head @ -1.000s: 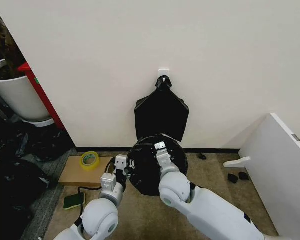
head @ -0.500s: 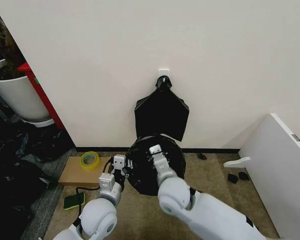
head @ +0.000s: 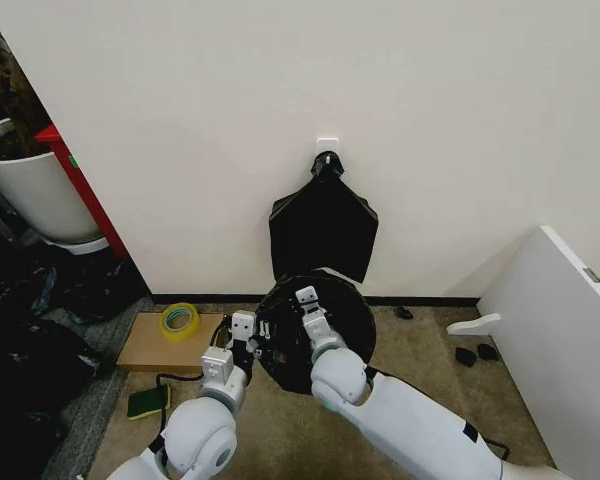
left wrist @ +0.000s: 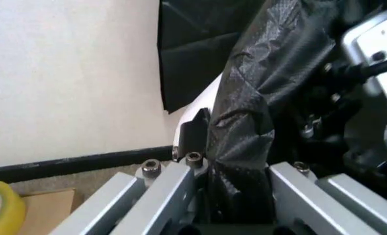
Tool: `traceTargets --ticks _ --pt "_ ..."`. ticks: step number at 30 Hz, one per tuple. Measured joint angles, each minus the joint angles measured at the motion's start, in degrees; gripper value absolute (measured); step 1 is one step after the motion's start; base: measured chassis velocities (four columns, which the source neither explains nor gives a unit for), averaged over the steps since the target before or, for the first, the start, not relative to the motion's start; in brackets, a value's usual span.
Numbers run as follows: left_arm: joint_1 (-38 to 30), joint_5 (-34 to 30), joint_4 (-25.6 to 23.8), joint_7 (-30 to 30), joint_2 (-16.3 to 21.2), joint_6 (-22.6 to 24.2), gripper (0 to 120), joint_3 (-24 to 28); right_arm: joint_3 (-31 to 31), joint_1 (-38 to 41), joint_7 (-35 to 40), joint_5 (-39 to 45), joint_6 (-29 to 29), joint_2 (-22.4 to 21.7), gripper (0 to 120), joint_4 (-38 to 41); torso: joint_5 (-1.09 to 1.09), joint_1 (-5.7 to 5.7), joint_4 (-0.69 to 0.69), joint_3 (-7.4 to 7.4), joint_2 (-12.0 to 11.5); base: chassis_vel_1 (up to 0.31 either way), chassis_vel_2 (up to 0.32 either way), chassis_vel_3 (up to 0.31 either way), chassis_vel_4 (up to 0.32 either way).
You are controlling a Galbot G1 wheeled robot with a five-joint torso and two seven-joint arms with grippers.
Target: Place the garbage bag over the trash bin.
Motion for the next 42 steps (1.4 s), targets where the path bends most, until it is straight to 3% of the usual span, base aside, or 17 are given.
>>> traceTargets --ticks 9,13,15,19,20,22,34,39,42 --pt "-0.40 0.19 0.25 -0.01 -0.12 0.10 0 0.87 -0.12 0.74 1.98 1.38 -3.58 0.02 0 -1.70 0.00 0.00 0.00 0.00 0.00 0.000 0.000 0.000 0.000" --pt "-0.39 0.70 1.08 0.05 -0.18 -0.05 0 0.92 0.44 0.40 1.96 3.80 -2.85 -1.45 0 2.93 0.01 0.00 0.01 0.00 0.00 0.000 0.000 0.000 0.000" --pt "-0.40 0.85 1.34 0.10 -0.16 -0.19 0 0.90 0.44 -0.59 3.91 9.84 -5.95 -3.04 0 9.40 0.00 0.00 0.00 0.00 0.00 0.000 0.000 0.000 0.000" --pt "-0.44 0.92 1.38 0.14 -0.11 -0.25 0 0.86 0.42 -1.43 5.77 14.12 -8.96 -3.92 0 13.29 0.00 0.00 0.01 0.00 0.00 0.000 0.000 0.000 0.000" --pt "-0.47 0.95 1.37 0.15 -0.04 -0.33 0 0.78 0.64 -3.15 8.62 20.89 -13.71 -5.21 0 18.15 0.00 -0.01 0.00 0.00 0.00 0.000 0.000 0.000 0.000" --pt "-0.46 1.01 1.25 0.16 -0.01 -0.35 0 0.75 0.87 -4.44 10.42 25.43 -15.46 -5.85 0 19.66 0.01 -0.01 -0.01 0.00 0.00 0.000 0.000 0.000 0.000" --pt "0.45 1.24 -0.65 0.21 1.06 -0.37 0 -0.44 -1.33 -5.58 11.12 22.81 -15.60 -6.38 0 14.23 0.01 -0.01 0.00 0.00 0.00 0.000 0.000 0.000 0.000" --pt "1.58 1.75 -2.20 0.56 1.31 -0.55 0 -0.62 -2.35 -3.53 9.19 17.69 -15.68 -5.61 0 9.15 0.01 -0.01 0.00 0.00 0.00 0.000 0.000 0.000 0.000" --pt "2.29 2.78 -2.75 0.86 1.30 -0.97 0 -0.58 -1.44 -2.42 6.66 12.81 -12.74 -4.39 0 5.36 0.01 0.00 0.01 0.00 0.00 0.000 0.000 0.000 0.000"
